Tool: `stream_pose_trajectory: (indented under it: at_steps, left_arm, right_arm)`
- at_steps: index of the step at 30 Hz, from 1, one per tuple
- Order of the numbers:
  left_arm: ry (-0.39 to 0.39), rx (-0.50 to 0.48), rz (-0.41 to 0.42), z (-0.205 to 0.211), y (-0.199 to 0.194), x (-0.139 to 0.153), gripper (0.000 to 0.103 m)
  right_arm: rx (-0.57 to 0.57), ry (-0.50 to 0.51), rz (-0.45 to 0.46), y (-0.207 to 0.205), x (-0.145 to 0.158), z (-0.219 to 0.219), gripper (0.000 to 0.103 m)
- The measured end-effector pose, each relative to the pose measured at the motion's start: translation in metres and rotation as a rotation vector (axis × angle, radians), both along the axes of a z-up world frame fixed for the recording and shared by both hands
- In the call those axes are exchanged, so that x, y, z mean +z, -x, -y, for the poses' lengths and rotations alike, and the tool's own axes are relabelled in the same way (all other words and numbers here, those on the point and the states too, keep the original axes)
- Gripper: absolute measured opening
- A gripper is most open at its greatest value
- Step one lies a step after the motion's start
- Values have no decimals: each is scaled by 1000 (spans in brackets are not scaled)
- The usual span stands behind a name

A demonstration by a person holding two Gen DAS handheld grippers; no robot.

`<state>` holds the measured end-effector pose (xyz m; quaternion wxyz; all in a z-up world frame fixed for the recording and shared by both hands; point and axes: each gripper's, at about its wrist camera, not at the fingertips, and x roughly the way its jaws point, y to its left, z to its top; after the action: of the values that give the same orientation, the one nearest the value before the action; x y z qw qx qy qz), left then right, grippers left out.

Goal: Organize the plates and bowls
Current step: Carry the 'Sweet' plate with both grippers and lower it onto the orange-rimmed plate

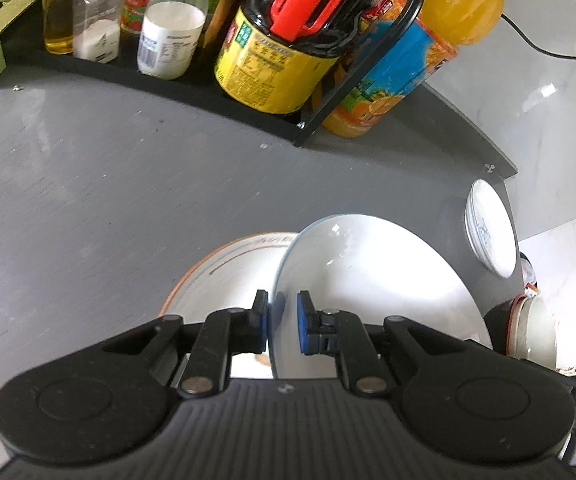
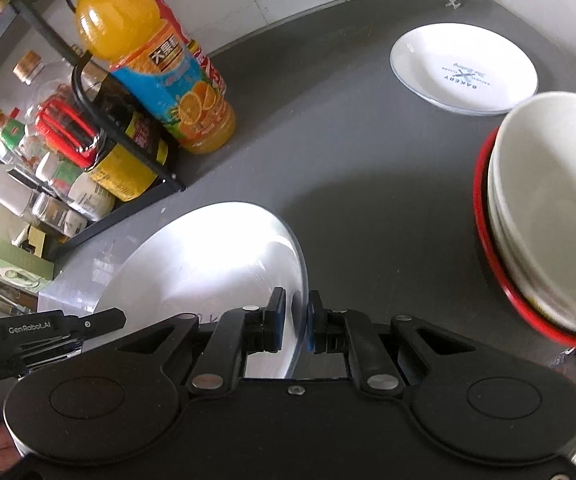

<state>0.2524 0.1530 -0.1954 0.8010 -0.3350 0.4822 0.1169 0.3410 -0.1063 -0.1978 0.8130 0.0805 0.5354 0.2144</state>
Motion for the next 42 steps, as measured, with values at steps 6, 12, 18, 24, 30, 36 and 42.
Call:
stream_pose_trajectory:
  at_steps: [6, 12, 18, 24, 30, 36, 42]
  left_arm:
    - [-6, -16, -12, -3, 13, -8, 12]
    - [-26, -39, -32, -5, 18, -16, 12]
    - [-43, -56, -51, -6, 18, -25, 12]
    - [-70, -66, -64, -5, 16, -31, 15]
    - [-70, -69, -69, -3, 14, -39, 17]
    - [-104, -89, -88, 1, 10, -41, 18]
    - [-104, -59, -88, -8, 10, -30, 26]
  right_arm:
    - [-10, 5, 4, 17, -4, -3, 11]
    - [-5, 30, 18, 33, -9, -11, 11]
    - [4, 63, 24, 41, -15, -17, 11]
    - [15, 85, 40, 45, -17, -21, 10]
    - [1, 95, 45, 45, -19, -23, 10]
    - [-16, 107, 79, 43, -19, -27, 10]
    - [-20, 113, 81, 39, -23, -29, 12]
